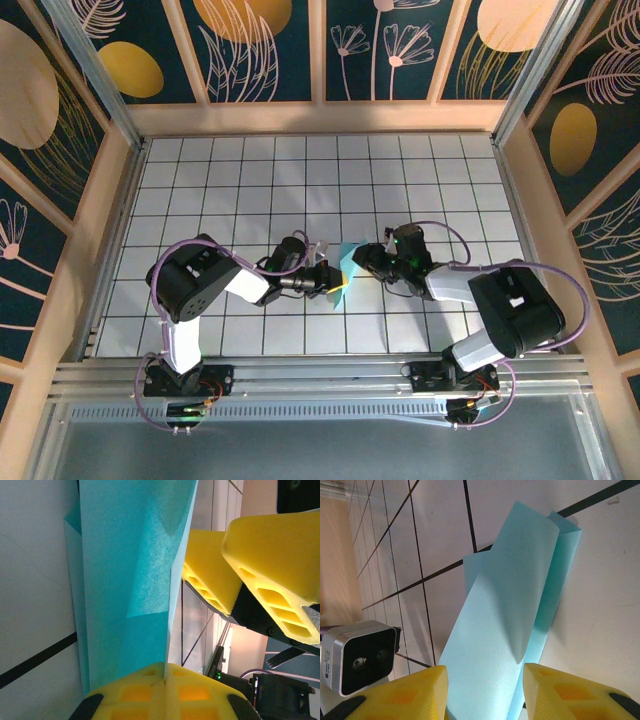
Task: Fold a paper plane with a square sheet of paper (fold left side to right side)
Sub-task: Fold the wing for the fifth time at the center of the table.
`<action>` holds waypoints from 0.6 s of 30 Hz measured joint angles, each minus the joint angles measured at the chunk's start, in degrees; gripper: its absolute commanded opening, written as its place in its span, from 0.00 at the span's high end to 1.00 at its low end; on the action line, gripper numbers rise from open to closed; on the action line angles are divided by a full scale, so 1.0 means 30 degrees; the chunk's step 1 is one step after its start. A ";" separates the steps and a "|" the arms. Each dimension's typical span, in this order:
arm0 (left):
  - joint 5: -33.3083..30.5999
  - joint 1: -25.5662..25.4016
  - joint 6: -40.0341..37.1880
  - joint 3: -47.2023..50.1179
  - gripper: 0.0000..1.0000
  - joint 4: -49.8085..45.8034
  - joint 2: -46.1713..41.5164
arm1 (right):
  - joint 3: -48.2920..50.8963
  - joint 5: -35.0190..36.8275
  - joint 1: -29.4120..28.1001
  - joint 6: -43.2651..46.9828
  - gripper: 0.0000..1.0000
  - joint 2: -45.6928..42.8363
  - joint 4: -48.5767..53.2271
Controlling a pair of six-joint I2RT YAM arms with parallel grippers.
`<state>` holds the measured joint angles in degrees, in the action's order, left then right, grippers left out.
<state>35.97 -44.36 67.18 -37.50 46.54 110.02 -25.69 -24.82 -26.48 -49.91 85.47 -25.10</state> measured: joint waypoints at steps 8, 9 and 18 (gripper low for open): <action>0.0007 0.0000 0.0007 0.0000 1.00 0.0131 0.0080 | -0.0189 0.0219 -0.0306 -0.0066 0.57 0.0321 0.0000; 0.0000 0.0000 0.0015 0.0000 1.00 0.0131 0.0087 | -0.0211 0.0270 -0.0342 -0.0066 0.57 0.0357 0.0007; 0.0000 0.0000 0.0168 0.0000 1.00 0.0138 0.0095 | -0.0321 0.0481 -0.0561 -0.0095 0.55 0.0539 0.0080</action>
<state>35.97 -44.36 67.68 -37.50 46.96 110.30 -26.65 -23.38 -28.16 -50.19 87.09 -24.86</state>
